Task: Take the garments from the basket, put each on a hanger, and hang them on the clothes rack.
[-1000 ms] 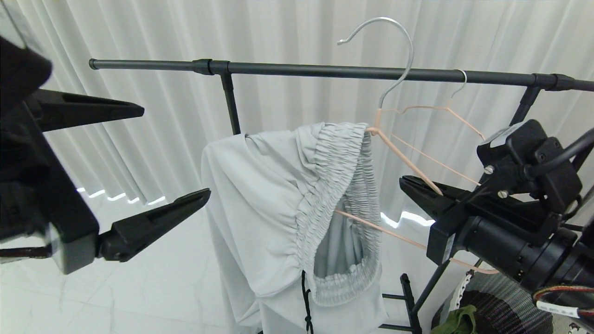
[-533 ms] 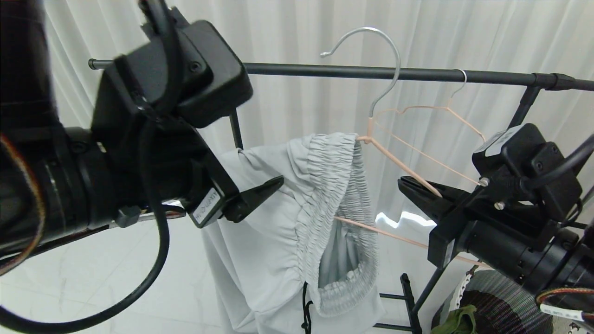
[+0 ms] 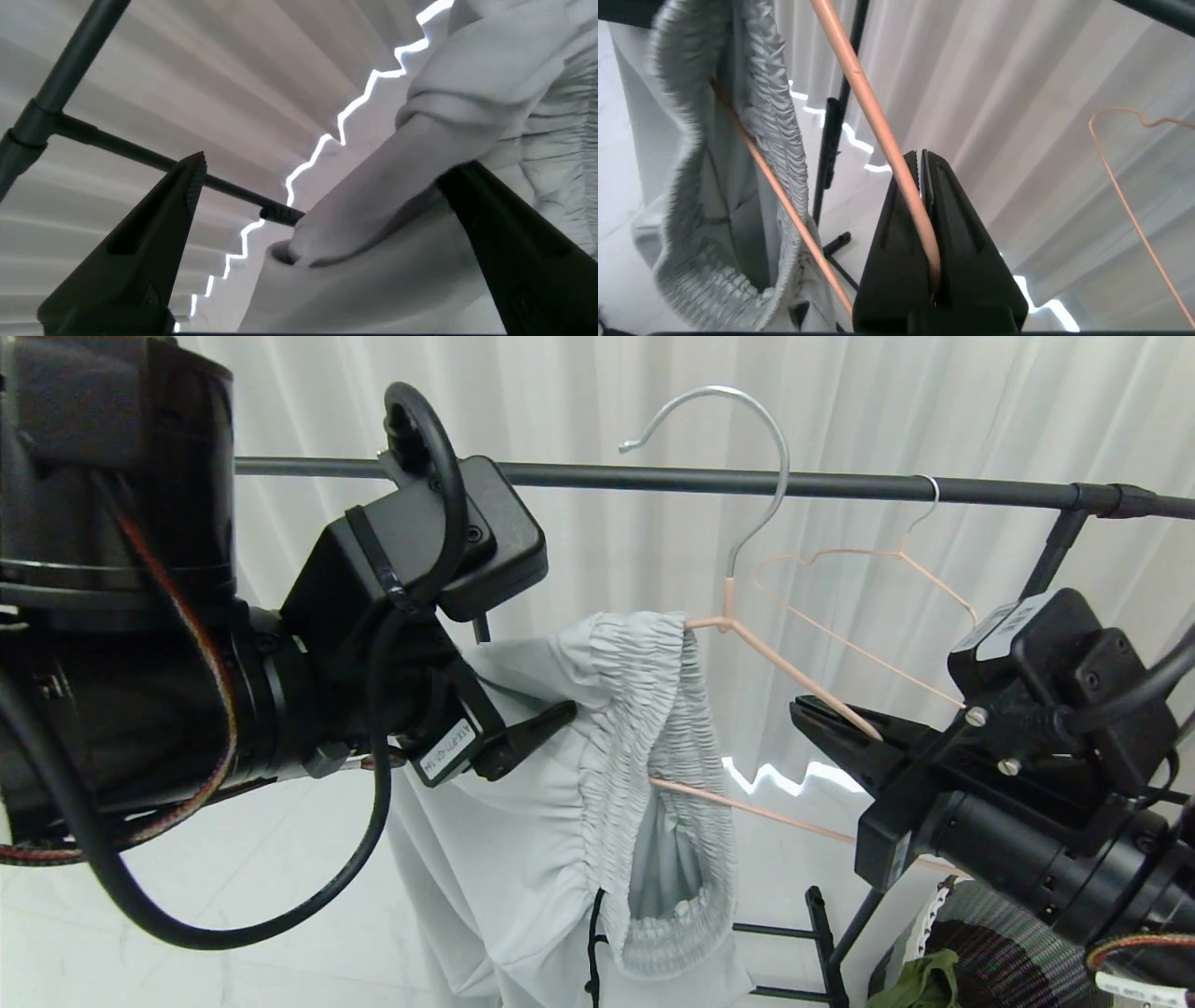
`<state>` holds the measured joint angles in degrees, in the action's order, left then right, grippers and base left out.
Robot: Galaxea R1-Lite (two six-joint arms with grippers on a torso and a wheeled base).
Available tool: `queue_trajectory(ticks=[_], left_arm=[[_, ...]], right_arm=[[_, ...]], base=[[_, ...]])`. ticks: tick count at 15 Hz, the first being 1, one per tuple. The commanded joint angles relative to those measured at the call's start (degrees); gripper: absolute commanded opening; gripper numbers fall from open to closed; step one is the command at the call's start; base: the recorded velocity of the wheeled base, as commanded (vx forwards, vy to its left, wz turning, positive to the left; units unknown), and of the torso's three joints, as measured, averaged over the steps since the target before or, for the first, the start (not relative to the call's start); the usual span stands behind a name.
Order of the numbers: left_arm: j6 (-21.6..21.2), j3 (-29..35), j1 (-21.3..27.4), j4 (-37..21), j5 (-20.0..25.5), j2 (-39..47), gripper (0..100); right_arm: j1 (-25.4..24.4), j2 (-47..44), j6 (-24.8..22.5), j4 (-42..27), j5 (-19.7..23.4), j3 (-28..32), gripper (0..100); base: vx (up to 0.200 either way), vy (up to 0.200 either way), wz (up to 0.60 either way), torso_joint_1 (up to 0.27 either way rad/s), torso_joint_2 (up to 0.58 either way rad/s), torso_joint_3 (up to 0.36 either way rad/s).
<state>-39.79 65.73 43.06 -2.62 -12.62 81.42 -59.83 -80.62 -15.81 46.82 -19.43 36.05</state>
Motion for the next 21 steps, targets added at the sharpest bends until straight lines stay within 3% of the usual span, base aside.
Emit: queue_trajectory(ticks=[1,2,3,14,15,21], left_arm=[[0.06,0.01,0.01,-0.02,-0.04,0.58,100],[0.06,0.01,0.01,-0.02,-0.04,0.84,100],[0.06,0.01,0.01,-0.02,-0.04,0.84,0],[0.24,-0.43,-0.08,0.07,-0.04,0.49,0],[0.24,-0.52,-0.08,0.07,-0.13,0.23,0],[-0.55,-2.19,-0.08,-0.02,-2.32,-3.90,0]], right_arm=[[-0.99,0.02,-0.01,0.11,-0.08,-0.01,0],[-1.43,0.02,-0.01,0.20,-0.08,-0.01,0],[-1.69,0.11,-0.01,0.20,-0.08,0.08,0],[-2.13,0.55,-0.01,2.31,-0.17,-0.10,0],[-2.40,0.72,-0.01,2.22,-0.17,-0.28,100],[-2.48,0.81,-0.36,2.22,-0.52,-0.36,100]], base=[[0.000,0.000,0.00,0.000,0.00,0.000],[0.000,0.000,0.00,0.000,0.00,0.000],[0.000,0.000,0.00,0.000,0.00,0.000],[0.000,0.000,0.00,0.000,0.00,0.000],[0.000,0.000,0.00,0.000,0.00,0.000],[0.000,0.000,0.00,0.000,0.00,0.000]])
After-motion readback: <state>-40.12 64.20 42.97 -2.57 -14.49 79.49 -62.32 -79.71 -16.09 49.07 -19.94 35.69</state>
